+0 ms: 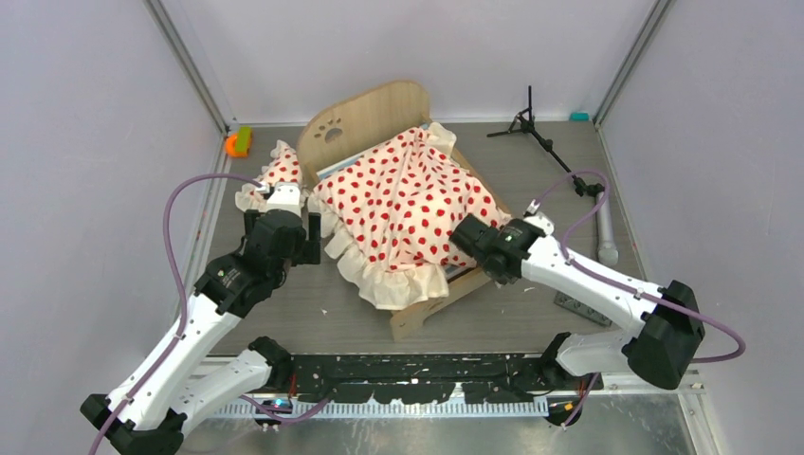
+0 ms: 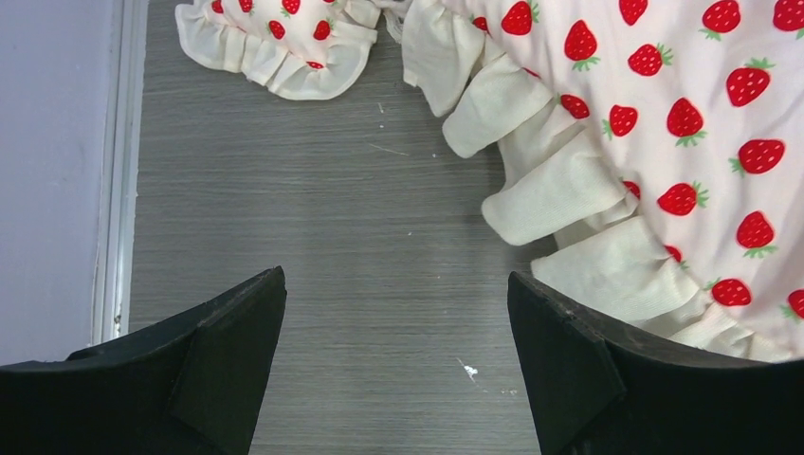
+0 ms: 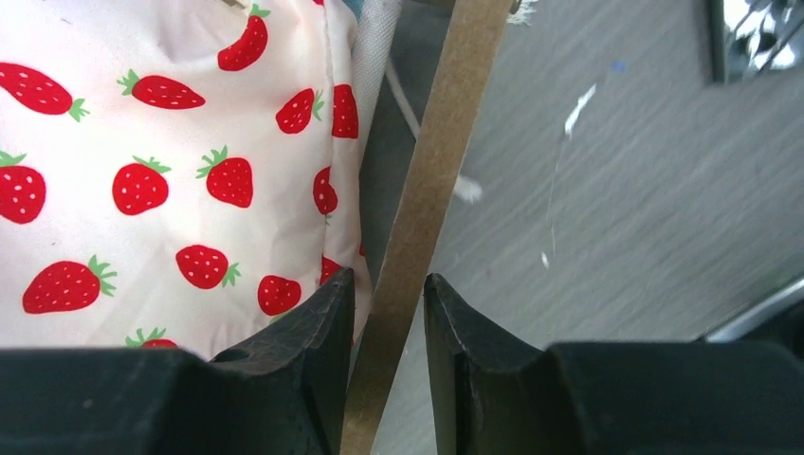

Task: Set up the pet bed
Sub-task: Adjust the bed frame at the center of the board.

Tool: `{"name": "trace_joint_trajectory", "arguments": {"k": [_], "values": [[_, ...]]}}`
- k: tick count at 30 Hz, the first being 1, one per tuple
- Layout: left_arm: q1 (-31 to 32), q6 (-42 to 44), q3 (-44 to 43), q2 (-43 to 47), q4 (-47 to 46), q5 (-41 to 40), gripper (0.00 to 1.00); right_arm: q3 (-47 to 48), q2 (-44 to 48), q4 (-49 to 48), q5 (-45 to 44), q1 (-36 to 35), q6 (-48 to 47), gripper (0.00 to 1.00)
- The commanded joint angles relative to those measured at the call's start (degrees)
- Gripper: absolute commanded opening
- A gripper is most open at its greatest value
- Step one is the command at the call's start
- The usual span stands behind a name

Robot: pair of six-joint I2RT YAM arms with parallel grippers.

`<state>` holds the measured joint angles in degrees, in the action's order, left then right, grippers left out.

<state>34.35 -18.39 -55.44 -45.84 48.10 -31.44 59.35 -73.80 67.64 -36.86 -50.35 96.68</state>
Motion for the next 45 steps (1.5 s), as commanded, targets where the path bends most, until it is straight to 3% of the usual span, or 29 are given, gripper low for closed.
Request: {"name": "trace_joint_trajectory", "arguments": {"k": [1,9,14,22,27,34,41,45], "values": [[-0.25,-0.92,-0.04,0.72,-0.36,-1.05,0.88,0.01,1.66,-12.96,-3.34,7.83,-22.89,0.01],[-0.29,-0.61,-2.05,1.08,1.5,-1.63,0.88,-0.82,2.21,-26.11,10.69,19.94,-53.0,0.0],[-0.25,0.09,-3.98,1.9,3.83,-2.45,0.88,-1.78,4.63,-26.7,15.03,23.89,-57.8,0.0],[-0.25,0.15,-4.9,4.22,6.9,-3.16,0.88,-5.61,11.03,-22.97,14.98,29.03,-61.26,0.0],[-0.25,2.68,-5.72,3.43,4.12,-3.98,0.91,-4.47,8.05,-25.01,16.82,32.75,-66.47,0.0],[-1.59,14.01,-22.1,-14.05,-5.83,0.34,0.97,-3.86,5.27,-28.96,24.76,33.48,-69.57,0.0],[-15.74,20.62,-40.09,-36.18,-12.26,21.97,0.98,-3.51,6.84,-26.57,27.93,33.46,-75.52,0.0],[-18.77,25.95,-50.4,-47.59,-10.71,28.6,0.96,-3.81,7.31,-26.85,29.2,33.46,-75.97,0.0]]}}
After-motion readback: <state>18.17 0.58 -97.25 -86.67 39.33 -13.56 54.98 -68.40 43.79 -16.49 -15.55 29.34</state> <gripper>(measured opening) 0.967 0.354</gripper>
